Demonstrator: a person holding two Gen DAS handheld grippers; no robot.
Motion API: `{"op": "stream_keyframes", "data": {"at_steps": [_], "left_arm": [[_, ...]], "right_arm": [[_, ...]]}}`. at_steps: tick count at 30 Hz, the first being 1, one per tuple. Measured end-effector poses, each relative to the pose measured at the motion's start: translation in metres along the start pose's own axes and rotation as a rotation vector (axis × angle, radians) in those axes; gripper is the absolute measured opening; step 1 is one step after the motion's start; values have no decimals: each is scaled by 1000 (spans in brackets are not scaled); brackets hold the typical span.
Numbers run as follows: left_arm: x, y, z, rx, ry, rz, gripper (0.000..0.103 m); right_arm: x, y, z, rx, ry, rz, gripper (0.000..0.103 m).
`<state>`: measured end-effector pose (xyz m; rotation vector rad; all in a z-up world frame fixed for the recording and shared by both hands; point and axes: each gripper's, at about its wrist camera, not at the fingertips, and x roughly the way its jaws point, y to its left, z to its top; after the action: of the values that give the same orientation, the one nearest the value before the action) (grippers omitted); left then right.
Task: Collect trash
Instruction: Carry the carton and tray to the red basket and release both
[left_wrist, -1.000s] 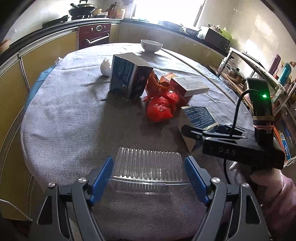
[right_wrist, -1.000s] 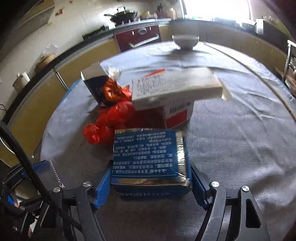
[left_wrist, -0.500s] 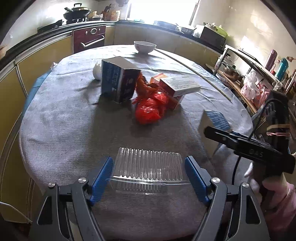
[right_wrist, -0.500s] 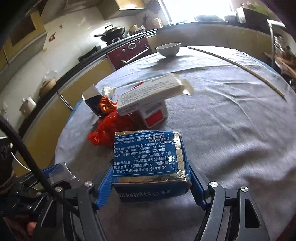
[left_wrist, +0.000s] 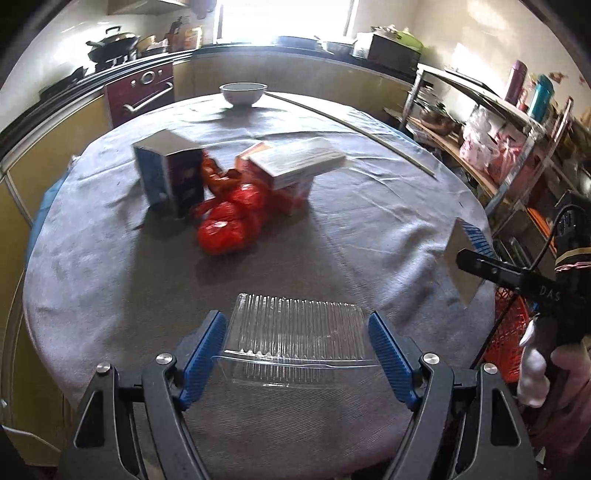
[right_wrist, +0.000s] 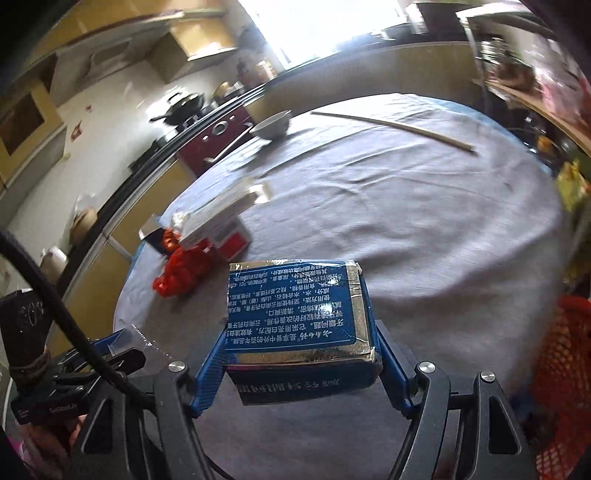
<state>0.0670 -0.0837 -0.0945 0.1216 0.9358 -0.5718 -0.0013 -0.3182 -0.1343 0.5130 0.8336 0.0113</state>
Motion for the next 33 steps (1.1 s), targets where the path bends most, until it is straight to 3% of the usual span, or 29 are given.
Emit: {"op": "stream_keyframes", "data": {"at_steps": [13,33], "left_arm": [[3,-72,25,198,-19,-47,80],[13,-215,46,448,-17,-279,80]], "right_arm": [[-64,-85,0,194,-130,-38,75],[-160,-202,-44,485,-287,-104,76]]}}
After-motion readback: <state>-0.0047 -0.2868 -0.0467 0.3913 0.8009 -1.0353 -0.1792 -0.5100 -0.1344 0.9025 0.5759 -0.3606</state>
